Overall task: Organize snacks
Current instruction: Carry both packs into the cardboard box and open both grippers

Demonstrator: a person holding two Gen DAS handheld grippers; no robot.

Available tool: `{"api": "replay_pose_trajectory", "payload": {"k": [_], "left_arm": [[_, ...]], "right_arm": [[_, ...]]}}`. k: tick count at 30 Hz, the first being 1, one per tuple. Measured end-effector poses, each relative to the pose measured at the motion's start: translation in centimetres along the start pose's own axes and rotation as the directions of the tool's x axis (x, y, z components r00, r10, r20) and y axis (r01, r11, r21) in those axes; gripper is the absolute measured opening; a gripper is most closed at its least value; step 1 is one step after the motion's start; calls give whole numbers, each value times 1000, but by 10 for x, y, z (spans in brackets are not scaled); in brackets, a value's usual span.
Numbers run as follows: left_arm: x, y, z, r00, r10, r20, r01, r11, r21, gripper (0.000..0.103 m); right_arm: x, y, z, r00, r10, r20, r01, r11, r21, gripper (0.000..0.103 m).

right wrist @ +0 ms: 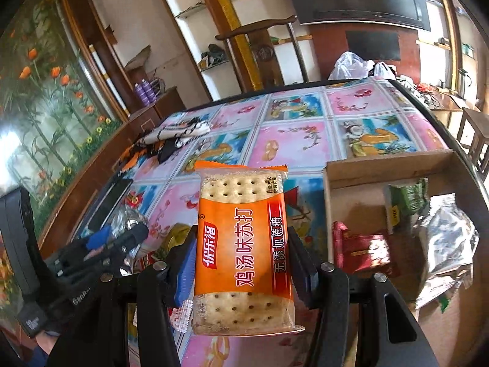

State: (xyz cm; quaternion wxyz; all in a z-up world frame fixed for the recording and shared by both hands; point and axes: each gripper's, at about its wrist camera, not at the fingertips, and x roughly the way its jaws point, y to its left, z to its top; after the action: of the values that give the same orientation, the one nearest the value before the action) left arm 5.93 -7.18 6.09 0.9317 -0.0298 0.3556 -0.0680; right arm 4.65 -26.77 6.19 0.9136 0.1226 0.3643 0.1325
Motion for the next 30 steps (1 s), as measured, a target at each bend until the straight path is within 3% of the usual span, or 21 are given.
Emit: {"api": "replay_pose_trajectory", "payload": {"k": [13, 22, 30], "left_arm": [[-3, -88, -12, 990, -143, -22, 144, 985, 98, 57], [-18, -161, -27, 958, -281, -48, 285, 942, 176, 57], [-19, -209, -49, 936, -338, -101, 352, 901, 253, 57]], "right_arm": [[-46, -76, 13, 994, -51, 101, 31, 981, 190, 57], [-74, -116, 8, 984, -119, 133, 81, 963, 258, 57], [-93, -158, 1, 975, -181, 125, 137, 945, 298, 57]]}}
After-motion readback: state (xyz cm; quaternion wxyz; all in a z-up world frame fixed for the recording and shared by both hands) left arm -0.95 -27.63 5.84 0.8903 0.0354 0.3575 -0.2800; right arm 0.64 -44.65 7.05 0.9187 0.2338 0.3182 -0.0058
